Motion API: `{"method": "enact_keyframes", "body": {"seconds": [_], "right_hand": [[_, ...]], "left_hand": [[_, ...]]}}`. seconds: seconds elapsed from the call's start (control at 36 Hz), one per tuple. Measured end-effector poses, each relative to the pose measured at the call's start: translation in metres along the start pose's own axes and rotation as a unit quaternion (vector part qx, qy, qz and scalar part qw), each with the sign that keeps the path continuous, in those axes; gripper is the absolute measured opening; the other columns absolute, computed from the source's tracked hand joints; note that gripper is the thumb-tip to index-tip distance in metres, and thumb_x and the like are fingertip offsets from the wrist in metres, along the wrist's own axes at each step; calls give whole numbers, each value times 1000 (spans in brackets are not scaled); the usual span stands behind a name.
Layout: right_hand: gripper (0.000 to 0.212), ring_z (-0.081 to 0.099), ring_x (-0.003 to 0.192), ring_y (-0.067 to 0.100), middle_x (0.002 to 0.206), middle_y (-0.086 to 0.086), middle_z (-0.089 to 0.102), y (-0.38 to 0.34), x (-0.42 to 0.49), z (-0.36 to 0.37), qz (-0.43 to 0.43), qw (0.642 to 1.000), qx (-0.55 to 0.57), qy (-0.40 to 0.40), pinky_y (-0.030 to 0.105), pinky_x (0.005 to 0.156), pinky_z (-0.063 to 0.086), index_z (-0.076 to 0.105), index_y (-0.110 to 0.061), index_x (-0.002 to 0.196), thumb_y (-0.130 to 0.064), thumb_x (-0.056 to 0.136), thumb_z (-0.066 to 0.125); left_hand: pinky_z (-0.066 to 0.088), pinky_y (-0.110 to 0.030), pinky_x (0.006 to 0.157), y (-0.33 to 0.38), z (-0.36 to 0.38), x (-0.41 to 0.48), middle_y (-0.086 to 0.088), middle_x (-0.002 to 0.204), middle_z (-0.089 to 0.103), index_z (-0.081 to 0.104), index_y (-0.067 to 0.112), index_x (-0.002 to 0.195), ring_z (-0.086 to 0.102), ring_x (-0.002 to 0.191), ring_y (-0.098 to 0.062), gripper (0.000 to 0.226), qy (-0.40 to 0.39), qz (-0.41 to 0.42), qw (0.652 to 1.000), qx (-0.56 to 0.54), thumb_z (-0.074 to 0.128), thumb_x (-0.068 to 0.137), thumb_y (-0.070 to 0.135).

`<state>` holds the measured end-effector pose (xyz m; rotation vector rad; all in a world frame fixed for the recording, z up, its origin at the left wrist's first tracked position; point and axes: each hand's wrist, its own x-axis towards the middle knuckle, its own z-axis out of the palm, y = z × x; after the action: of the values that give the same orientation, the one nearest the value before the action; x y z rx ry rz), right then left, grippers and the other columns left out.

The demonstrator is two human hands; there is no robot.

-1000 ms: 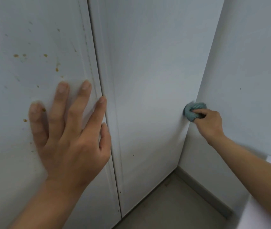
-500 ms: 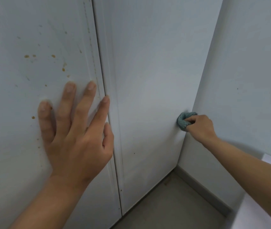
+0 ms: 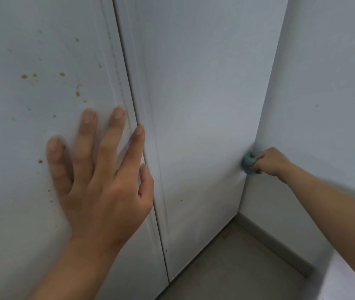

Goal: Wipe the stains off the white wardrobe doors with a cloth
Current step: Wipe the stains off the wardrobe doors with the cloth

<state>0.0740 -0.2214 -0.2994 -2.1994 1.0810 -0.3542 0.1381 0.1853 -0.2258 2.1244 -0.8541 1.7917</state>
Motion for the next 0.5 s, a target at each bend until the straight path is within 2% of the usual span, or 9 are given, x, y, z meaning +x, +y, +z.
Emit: {"method": "enact_keyframes", "body": {"seconds": [0.08, 0.14, 0.19, 0.22, 0.31, 0.36, 0.39, 0.44, 0.5], "right_hand": [[16, 48, 62, 24, 63, 10, 53, 9, 11, -7, 47, 993, 77, 80, 31, 57, 38, 62, 0, 61, -1, 68, 76], [12, 58, 65, 27, 63, 13, 58, 14, 15, -4, 40, 990, 102, 86, 37, 61, 47, 66, 4, 63, -2, 65, 77], [8, 68, 69, 35, 63, 17, 65, 14, 14, 6, 20, 991, 114, 66, 44, 67, 57, 71, -2, 62, -3, 62, 80], [13, 67, 65, 34, 60, 16, 64, 11, 8, 10, 8, 992, 114, 59, 43, 66, 57, 69, -3, 57, -3, 62, 80], [39, 43, 55, 20, 51, 7, 44, 1, -9, 18, -43, 996, 77, -1, 33, 58, 36, 47, -9, 46, -3, 66, 80], [33, 46, 56, 18, 53, 7, 49, 0, -18, 17, -57, 995, 58, -56, 32, 60, 39, 55, -3, 51, -4, 69, 82], [24, 51, 57, 19, 56, 8, 54, 2, -18, 15, -55, 996, 53, -53, 33, 60, 43, 63, -2, 55, -4, 70, 82], [13, 56, 62, 22, 62, 11, 62, 5, -13, 11, -26, 998, 59, 26, 34, 61, 48, 70, -6, 59, -3, 69, 77], [10, 61, 67, 30, 66, 16, 64, 7, -5, 6, 20, 990, 98, 97, 36, 63, 54, 67, -4, 60, -3, 68, 74]], "left_hand": [[10, -56, 124, 0, 0, 0, -7, 159, 46, 66, 18, 138, 27, 153, -34, 47, -2, 5, 1000, 1, 63, 93, 30], [10, -55, 124, -1, 0, 0, -7, 159, 47, 66, 18, 138, 27, 153, -34, 46, 1, 7, 1000, 3, 63, 93, 31], [11, -56, 123, -1, 0, 0, -6, 158, 47, 67, 18, 137, 28, 152, -35, 46, 4, 6, 1000, 6, 63, 93, 31], [11, -56, 123, 0, 1, 0, -6, 158, 47, 67, 18, 137, 29, 152, -35, 45, 5, 5, 1000, 6, 64, 93, 31], [11, -56, 122, 0, 2, 0, -6, 158, 47, 67, 18, 137, 28, 152, -35, 46, 5, 5, 1000, 4, 63, 93, 31], [11, -56, 122, 0, 2, 0, -6, 159, 47, 66, 17, 138, 27, 152, -35, 47, 1, 6, 1000, 0, 63, 93, 31], [10, -56, 122, 0, 1, 0, -6, 159, 47, 66, 17, 138, 26, 152, -35, 47, 0, 5, 1000, 0, 63, 93, 31], [10, -57, 122, 0, 0, 0, -6, 159, 47, 66, 17, 138, 25, 153, -35, 48, -4, 6, 1000, 2, 63, 93, 31], [9, -57, 123, 0, 0, 0, -6, 159, 46, 66, 17, 139, 25, 153, -35, 49, -9, 5, 1000, 3, 63, 93, 32]]}}
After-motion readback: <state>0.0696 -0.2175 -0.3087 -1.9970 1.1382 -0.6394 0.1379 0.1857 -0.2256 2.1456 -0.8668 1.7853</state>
